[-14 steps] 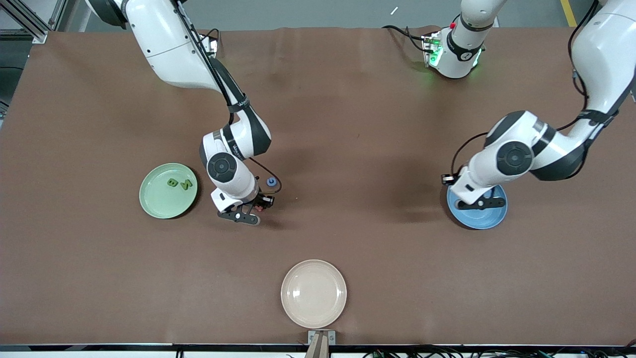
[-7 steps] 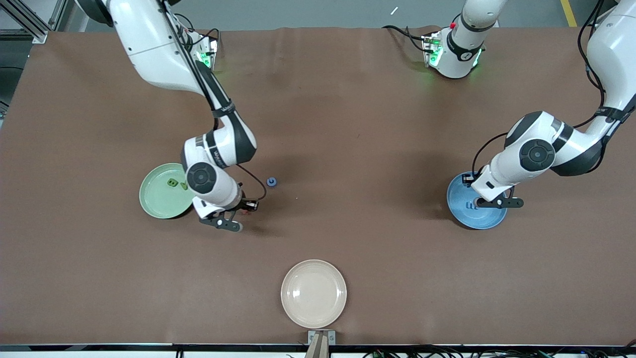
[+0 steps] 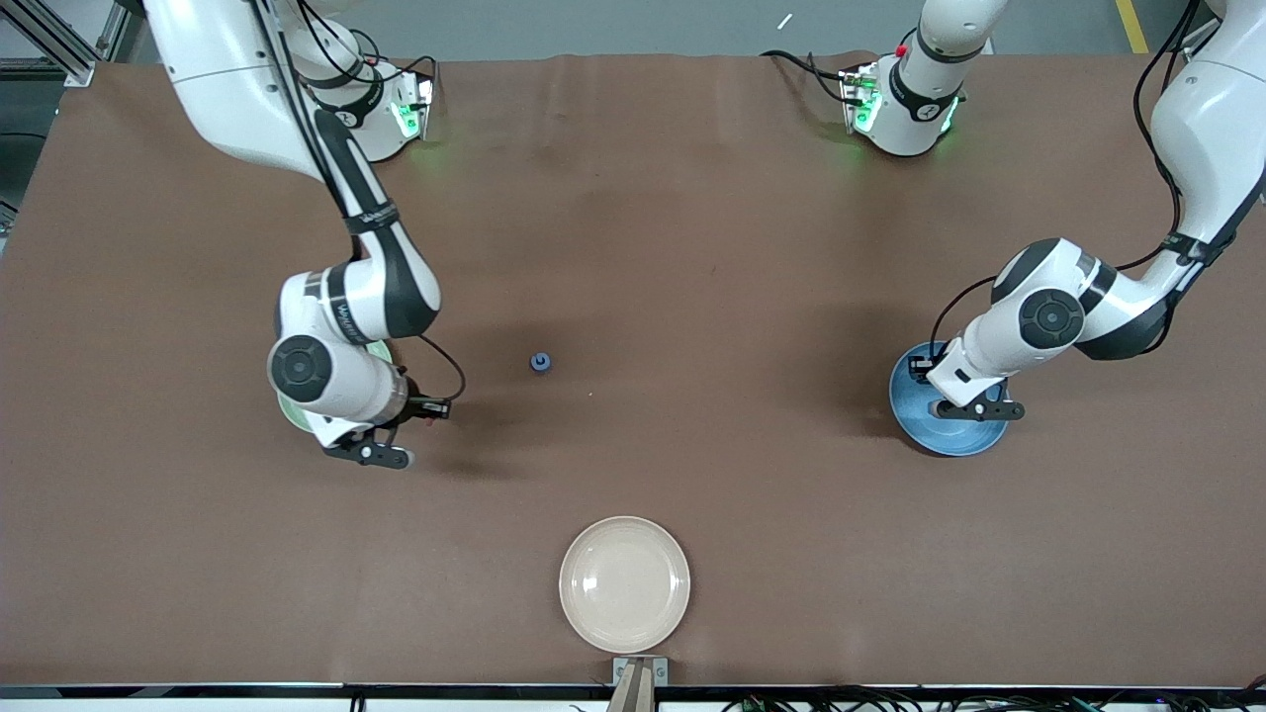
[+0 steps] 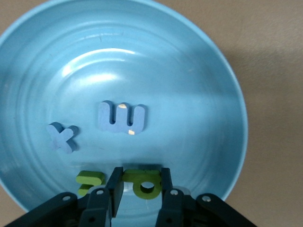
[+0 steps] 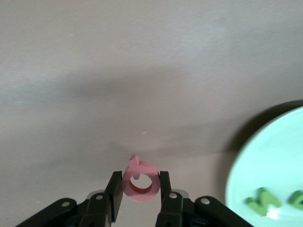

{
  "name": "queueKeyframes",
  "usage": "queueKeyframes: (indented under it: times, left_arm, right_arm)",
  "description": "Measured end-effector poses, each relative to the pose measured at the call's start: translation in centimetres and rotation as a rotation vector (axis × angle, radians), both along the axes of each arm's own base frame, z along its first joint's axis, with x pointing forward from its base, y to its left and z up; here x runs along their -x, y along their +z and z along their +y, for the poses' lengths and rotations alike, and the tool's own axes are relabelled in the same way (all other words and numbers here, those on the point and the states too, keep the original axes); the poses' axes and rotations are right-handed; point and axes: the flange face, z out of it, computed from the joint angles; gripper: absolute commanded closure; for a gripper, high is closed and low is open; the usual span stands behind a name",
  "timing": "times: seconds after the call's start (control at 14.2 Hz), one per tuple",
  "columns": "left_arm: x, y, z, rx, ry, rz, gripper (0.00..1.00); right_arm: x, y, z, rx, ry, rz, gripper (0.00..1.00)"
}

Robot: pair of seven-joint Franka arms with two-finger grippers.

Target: Sort upper and lower case letters into plates

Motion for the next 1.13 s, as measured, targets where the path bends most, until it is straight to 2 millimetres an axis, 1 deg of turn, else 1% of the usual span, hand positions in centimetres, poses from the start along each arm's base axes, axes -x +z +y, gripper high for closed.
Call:
queueKeyframes:
  times: [0.07, 0.14, 0.28, 0.57, 0.71, 0.92, 0.99, 1.13]
  left_arm:
    - [0.0, -0.1, 0.0, 0.0, -0.001, 0.001, 0.68]
    - [0.0, -0.1, 0.0, 0.0, -0.001, 0.001, 0.49]
    - [0.0, -0.1, 0.0, 0.0, -0.001, 0.0, 0.01]
    - [-0.6, 0.7, 0.0, 0.003, 0.002, -0.018, 0.0]
    - [-1.0, 1.2, -0.1, 0.004, 0.004, -0.03, 0.0]
    - [-1.6, 1.9, 0.0, 0.005, 0.008, -0.046, 0.0]
    - [-1.9, 2.2, 0.0, 0.007, 0.01, -0.054, 0.0]
    - [-2.3, 2.7, -0.1, 0.009, 0.013, -0.066, 0.0]
  right_arm:
    - [0.0, 0.0, -1.5, -0.004, 0.018, 0.004, 0.99]
    - [0.1, -0.1, -3.2, -0.01, 0.039, 0.008, 0.99]
    - [0.3, -0.1, -6.6, -0.022, 0.075, 0.016, 0.99]
    - [1.0, 0.1, -12.9, -0.045, 0.128, 0.017, 0.99]
    - [1.8, -0.9, -15.0, -0.047, 0.14, 0.007, 0.99]
    - [3.2, -3.1, -16.0, -0.038, 0.156, -0.017, 0.98]
    - [3.6, -3.4, -16.1, -0.037, 0.158, -0.016, 0.97]
    - [4.1, -3.9, -16.1, -0.038, 0.159, -0.004, 0.92]
